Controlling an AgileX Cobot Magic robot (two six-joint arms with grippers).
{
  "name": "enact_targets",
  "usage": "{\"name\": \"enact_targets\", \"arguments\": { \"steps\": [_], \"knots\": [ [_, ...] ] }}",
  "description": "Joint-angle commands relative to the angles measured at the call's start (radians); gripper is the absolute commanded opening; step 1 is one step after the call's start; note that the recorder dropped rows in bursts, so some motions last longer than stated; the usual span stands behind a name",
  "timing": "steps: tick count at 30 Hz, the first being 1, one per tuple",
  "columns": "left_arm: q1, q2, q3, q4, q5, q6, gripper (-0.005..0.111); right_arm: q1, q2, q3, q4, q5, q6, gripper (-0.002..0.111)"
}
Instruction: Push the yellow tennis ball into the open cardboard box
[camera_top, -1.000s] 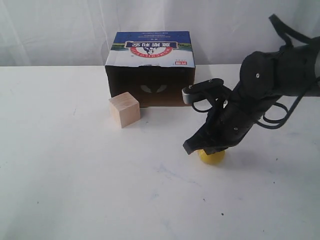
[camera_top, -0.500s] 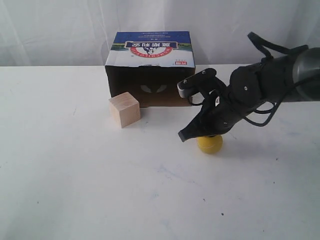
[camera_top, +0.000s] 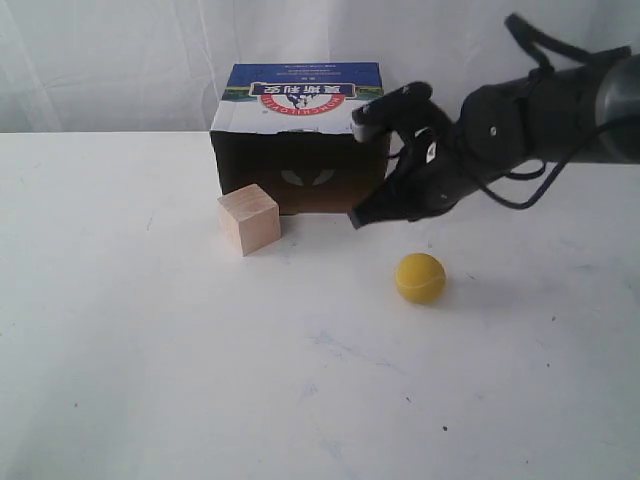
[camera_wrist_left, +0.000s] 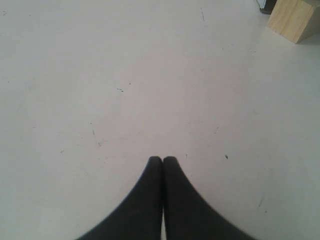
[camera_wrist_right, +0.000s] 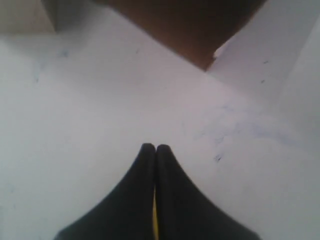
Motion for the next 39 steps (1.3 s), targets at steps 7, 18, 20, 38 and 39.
{"name": "enact_targets", "arguments": {
  "steps": [7,18,20,38,39],
  "knots": [
    [0.002,-0.005,0.001,-0.001,0.005,-0.001,0.0,-0.182,-0.021,0.026,0.05,0.226,-0.05,0.0],
    [0.002,-0.005,0.001,-0.001,0.005,-0.001,0.0,-0.222,0.009,0.05,0.329,0.378,-0.243,0.0],
    [0.002,-0.005,0.001,-0.001,0.005,-0.001,0.0,-0.222,0.024,0.054,0.336,0.381,-0.243,0.0],
    [0.002,-0.005,0.001,-0.001,0.005,-0.001,0.0,-0.222,0.056,0.083,0.581,0.301,-0.425,0.0],
    [0.002,-0.005,0.001,-0.001,0.005,-0.001,0.0,-0.222,0.058,0.083,0.62,0.299,-0.457,0.0]
  ]
}}
